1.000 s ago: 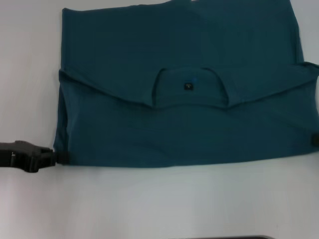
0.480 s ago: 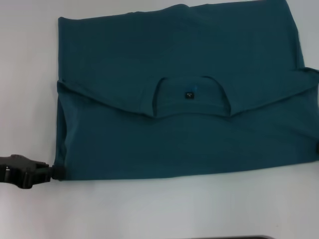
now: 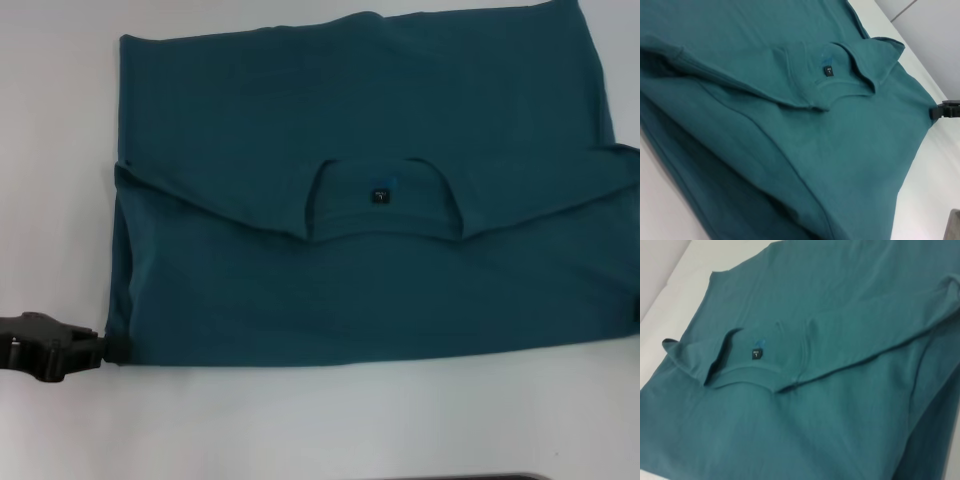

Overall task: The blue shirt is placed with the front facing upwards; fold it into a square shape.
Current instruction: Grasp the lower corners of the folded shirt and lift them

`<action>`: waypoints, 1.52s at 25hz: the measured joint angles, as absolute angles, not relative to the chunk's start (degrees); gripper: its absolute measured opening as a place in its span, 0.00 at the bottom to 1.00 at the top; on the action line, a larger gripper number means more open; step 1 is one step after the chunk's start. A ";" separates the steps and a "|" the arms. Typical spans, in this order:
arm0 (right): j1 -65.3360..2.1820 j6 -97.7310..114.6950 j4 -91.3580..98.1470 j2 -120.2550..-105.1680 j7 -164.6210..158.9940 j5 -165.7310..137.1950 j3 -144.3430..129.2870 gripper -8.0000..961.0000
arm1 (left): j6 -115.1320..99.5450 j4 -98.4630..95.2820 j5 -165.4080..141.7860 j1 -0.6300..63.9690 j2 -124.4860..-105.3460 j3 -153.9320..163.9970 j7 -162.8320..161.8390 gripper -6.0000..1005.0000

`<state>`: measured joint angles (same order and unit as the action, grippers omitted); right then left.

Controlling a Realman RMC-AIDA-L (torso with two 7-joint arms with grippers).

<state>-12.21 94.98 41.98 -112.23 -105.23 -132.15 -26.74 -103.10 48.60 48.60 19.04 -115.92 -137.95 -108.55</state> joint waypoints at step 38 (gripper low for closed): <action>-10.63 104.53 42.45 -111.22 -99.98 -137.96 -25.13 0.04 | -109.82 48.56 45.65 17.24 -114.80 -138.28 -108.21 0.01</action>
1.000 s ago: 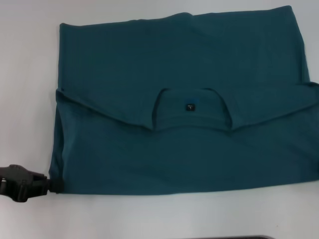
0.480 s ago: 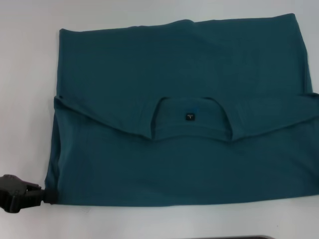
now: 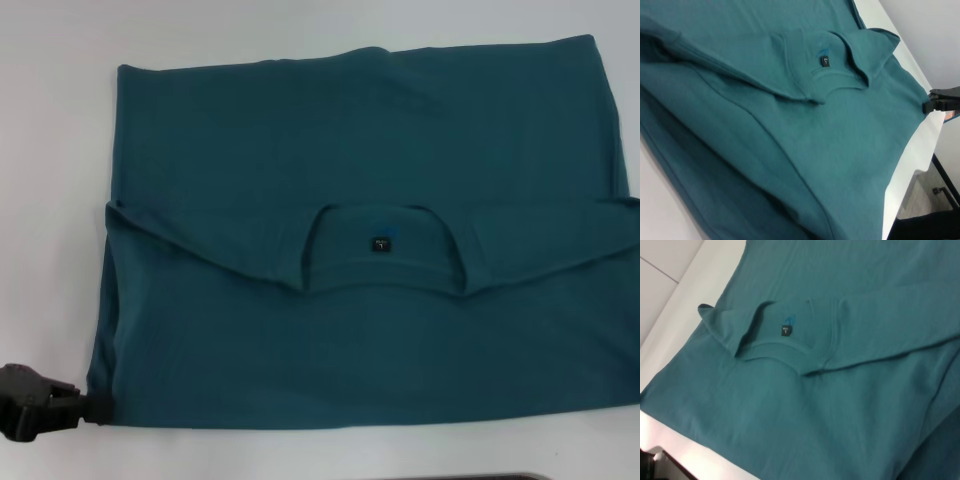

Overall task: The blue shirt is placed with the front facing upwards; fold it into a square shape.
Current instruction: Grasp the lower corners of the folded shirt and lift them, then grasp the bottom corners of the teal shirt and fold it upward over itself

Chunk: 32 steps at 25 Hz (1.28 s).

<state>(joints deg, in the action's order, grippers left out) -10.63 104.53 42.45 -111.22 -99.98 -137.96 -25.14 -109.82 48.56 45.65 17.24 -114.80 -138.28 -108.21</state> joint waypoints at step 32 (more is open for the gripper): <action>-16.56 105.62 44.75 -110.38 -100.43 -138.05 -13.94 0.06 | -108.21 49.44 45.93 21.93 -115.57 -147.87 -105.74 0.01</action>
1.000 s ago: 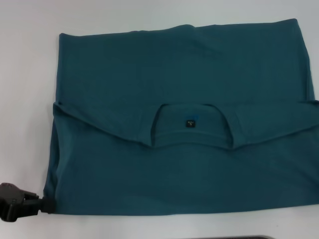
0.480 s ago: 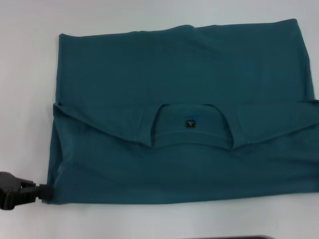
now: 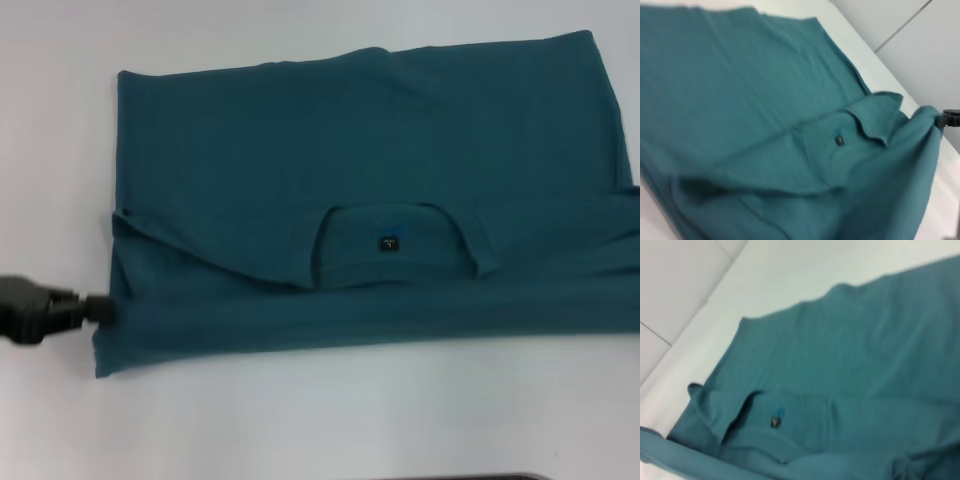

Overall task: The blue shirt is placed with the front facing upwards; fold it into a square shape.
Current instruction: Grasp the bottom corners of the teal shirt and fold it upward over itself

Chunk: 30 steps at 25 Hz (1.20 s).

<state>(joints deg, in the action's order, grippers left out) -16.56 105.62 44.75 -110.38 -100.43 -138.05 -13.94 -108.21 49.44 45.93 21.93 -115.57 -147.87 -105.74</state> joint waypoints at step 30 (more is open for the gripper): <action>-31.75 77.70 40.88 -114.23 -103.71 -133.43 -14.88 0.08 | -77.58 40.64 49.37 37.45 -116.83 -153.01 -110.29 0.01</action>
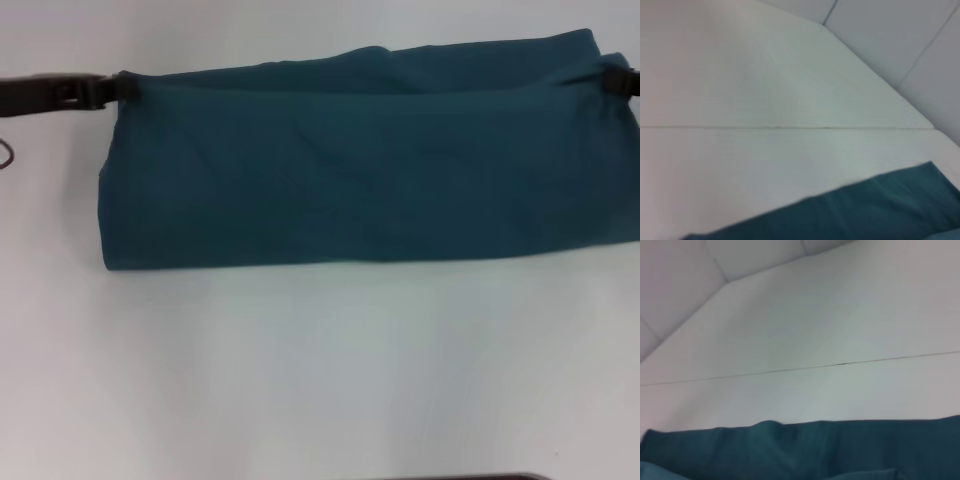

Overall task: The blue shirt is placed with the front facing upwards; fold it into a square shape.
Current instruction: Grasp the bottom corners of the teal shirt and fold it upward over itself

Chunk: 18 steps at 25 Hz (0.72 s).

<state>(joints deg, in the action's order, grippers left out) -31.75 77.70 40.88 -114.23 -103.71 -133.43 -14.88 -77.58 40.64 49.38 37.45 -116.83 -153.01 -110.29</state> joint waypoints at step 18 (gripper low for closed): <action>-36.25 60.50 36.59 -115.81 -103.56 -133.19 -16.96 0.09 | -62.08 38.65 49.40 41.00 -119.60 -150.30 -110.22 0.03</action>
